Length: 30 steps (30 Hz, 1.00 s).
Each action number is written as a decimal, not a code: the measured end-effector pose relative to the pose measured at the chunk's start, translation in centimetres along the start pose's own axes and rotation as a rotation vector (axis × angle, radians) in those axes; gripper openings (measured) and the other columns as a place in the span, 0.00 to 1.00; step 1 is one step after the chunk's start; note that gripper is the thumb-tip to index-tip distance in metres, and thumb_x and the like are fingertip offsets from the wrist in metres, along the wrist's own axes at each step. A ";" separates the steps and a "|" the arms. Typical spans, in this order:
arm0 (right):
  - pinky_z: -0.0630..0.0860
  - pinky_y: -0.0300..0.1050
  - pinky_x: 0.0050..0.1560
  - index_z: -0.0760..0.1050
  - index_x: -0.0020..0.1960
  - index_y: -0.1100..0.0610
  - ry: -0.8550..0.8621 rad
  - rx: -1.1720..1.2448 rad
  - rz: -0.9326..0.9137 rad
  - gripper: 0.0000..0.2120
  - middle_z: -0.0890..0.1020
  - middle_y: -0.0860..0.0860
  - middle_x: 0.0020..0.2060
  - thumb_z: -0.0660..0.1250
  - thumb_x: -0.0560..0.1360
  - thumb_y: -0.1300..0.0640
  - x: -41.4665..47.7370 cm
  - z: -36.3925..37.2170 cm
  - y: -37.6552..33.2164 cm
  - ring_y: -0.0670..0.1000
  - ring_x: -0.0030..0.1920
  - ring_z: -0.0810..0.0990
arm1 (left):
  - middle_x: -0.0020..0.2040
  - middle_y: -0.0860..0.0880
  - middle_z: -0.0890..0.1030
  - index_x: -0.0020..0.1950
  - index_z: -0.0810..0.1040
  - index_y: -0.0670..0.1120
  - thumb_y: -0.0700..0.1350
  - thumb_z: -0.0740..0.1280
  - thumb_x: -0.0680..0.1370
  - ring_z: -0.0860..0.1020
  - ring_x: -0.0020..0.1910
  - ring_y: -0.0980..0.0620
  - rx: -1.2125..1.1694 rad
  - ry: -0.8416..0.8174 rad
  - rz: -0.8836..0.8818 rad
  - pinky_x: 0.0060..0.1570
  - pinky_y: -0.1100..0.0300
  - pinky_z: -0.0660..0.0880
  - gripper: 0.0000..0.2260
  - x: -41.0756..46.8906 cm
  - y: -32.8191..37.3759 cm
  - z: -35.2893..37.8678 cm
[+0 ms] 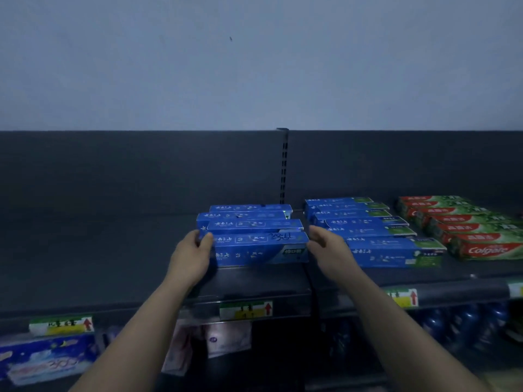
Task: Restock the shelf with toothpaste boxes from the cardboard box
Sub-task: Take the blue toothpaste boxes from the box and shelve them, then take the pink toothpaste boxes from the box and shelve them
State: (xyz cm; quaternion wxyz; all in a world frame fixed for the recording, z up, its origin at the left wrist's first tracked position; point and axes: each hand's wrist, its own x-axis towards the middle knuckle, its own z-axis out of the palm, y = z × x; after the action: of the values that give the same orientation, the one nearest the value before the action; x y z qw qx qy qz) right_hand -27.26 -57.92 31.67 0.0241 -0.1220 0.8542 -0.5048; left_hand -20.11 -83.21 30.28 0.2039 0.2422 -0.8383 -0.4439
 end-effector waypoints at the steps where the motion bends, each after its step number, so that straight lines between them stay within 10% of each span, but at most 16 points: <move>1: 0.65 0.38 0.61 0.63 0.75 0.59 0.021 0.007 -0.009 0.23 0.71 0.51 0.70 0.61 0.81 0.59 -0.2 -0.1 -0.1 0.51 0.69 0.70 | 0.67 0.44 0.74 0.71 0.69 0.43 0.52 0.60 0.81 0.72 0.65 0.45 -0.016 0.048 0.032 0.64 0.52 0.67 0.22 -0.1 0.1 -0.2; 6: 0.68 0.36 0.60 0.69 0.72 0.56 0.157 0.047 -0.059 0.21 0.75 0.47 0.65 0.63 0.79 0.60 -2.6 -2.0 -0.4 0.45 0.65 0.73 | 0.58 0.51 0.78 0.66 0.73 0.48 0.47 0.63 0.79 0.75 0.58 0.50 -0.134 0.159 0.268 0.61 0.51 0.71 0.15 -2.5 2.2 0.1; 20: 0.73 0.25 0.48 0.78 0.60 0.57 0.510 -0.063 0.091 0.12 0.81 0.46 0.51 0.66 0.77 0.62 -16.4 -13.2 9.1 0.38 0.49 0.79 | 0.53 0.58 0.79 0.61 0.76 0.51 0.47 0.63 0.80 0.75 0.47 0.71 -0.333 -0.666 0.516 0.42 0.80 0.68 0.10 -16.2 10.9 15.2; 30: 0.69 0.34 0.53 0.75 0.65 0.58 0.681 -0.098 0.537 0.15 0.80 0.48 0.57 0.65 0.79 0.58 -35.7 -23.9 20.4 0.43 0.55 0.77 | 0.53 0.54 0.80 0.58 0.78 0.50 0.45 0.64 0.80 0.78 0.53 0.58 -0.263 -1.133 0.497 0.52 0.65 0.72 0.08 -33.3 14.7 29.5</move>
State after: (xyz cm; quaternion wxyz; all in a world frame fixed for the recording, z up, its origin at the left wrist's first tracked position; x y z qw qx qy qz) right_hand -0.33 -19.72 22.75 -0.1342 0.2769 0.8378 -0.4511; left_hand -13.17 -37.46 23.02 -0.1466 -0.2593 -0.7858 -0.5420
